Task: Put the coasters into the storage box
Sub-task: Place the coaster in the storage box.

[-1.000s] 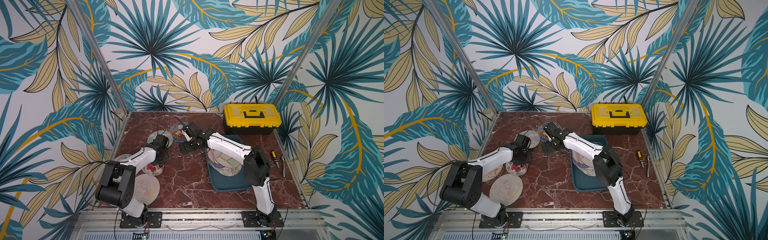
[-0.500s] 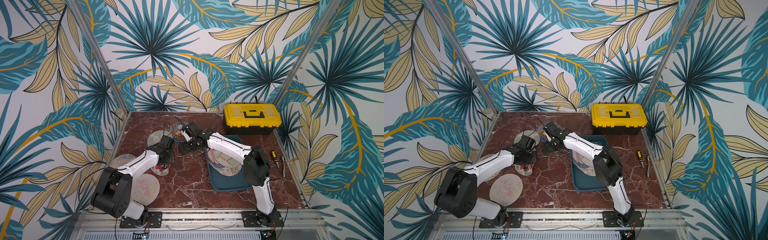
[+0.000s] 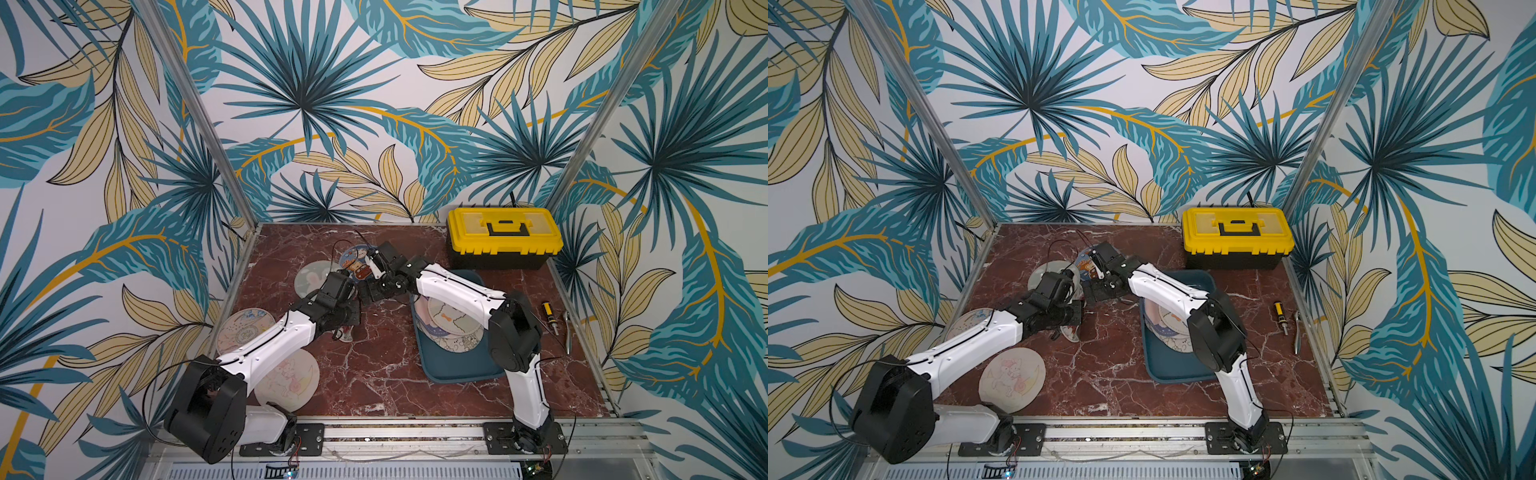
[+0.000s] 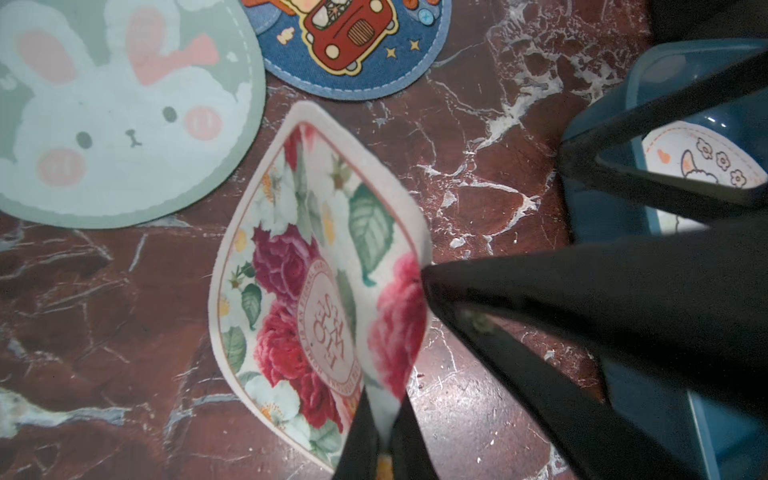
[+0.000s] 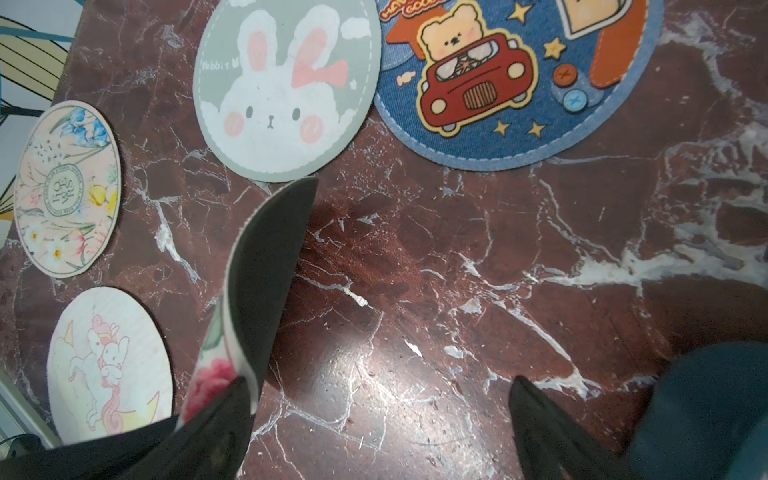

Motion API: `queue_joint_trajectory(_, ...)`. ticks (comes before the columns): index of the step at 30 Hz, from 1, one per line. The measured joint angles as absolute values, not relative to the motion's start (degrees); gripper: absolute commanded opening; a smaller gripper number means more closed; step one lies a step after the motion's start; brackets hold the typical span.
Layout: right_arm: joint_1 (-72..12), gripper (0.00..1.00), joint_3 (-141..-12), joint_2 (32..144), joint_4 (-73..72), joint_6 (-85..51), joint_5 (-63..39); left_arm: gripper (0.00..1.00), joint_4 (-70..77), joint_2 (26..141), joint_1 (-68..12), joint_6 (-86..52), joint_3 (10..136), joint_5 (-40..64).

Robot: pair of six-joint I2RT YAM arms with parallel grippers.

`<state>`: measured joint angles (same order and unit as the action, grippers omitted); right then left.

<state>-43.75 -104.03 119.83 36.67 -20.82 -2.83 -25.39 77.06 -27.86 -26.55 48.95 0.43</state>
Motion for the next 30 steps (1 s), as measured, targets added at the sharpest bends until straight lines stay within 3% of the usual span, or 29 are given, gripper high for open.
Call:
queue_joint_trajectory(13,-42.5,0.83,-102.6,114.9,34.3,-23.7,-2.2,0.0,-19.0,77.2,-30.1,-24.9,48.6,3.3)
queue_joint_trajectory(16,-42.2,0.76,-102.3,114.9,34.3,-24.3,-2.2,0.0,-17.1,77.1,-30.7,-24.7,48.6,3.6)
queue_joint_trajectory(21,-42.1,0.58,-101.9,114.9,34.3,-25.1,-2.3,0.0,-15.6,77.1,-31.7,-23.7,48.6,3.8)
queue_joint_trajectory(30,-42.1,0.03,-101.8,114.9,33.9,-25.4,-4.3,0.0,-14.2,77.3,-33.1,-22.4,49.2,4.3)
